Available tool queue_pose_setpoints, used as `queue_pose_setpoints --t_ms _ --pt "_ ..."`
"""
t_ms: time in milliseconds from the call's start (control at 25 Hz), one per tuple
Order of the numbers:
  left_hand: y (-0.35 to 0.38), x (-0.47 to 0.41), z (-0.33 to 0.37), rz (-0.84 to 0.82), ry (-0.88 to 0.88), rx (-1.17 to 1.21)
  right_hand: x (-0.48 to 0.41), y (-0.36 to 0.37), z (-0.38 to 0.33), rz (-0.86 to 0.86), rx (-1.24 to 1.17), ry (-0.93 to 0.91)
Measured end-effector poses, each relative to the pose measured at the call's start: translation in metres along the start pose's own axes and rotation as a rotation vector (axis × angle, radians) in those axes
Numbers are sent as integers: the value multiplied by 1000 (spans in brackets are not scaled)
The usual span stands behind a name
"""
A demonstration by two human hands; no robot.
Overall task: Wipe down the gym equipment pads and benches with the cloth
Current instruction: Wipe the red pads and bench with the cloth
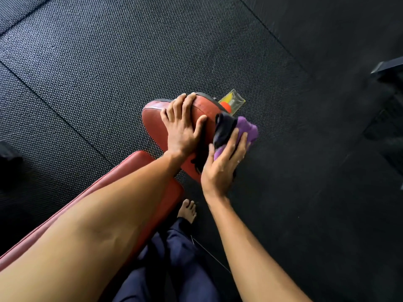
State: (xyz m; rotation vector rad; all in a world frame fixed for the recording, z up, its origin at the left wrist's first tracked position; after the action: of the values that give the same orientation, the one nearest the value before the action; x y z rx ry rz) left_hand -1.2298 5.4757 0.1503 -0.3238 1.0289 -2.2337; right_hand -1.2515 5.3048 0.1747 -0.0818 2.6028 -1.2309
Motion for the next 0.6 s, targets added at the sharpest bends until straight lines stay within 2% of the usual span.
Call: queue_pose_setpoints --t_ms 120,200,320,600 --pt "0 -1 -1 -1 12 7 2 4 -3 39 77 -77" --pt "-1 1 1 8 11 -6 21 3 18 -44 116 -161" --pt "-1 0 1 -1 2 9 32 -1 33 -149 114 -194" --pt "2 -1 -4 -17 30 -23 -35 -2 -35 -93 315 -453"
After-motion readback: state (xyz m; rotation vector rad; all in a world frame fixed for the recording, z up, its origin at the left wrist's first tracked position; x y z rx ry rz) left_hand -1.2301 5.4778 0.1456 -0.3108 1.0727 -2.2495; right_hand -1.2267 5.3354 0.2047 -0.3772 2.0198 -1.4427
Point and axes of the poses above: each hand's wrist, its own x-axis away from the middle knuckle, its own y-axis out of the palm, z = x × y, the point moved 7 cm from there along -x, towards the middle knuckle, and after that the axes turned 8 degrees about -y, right-handed, at the moved point
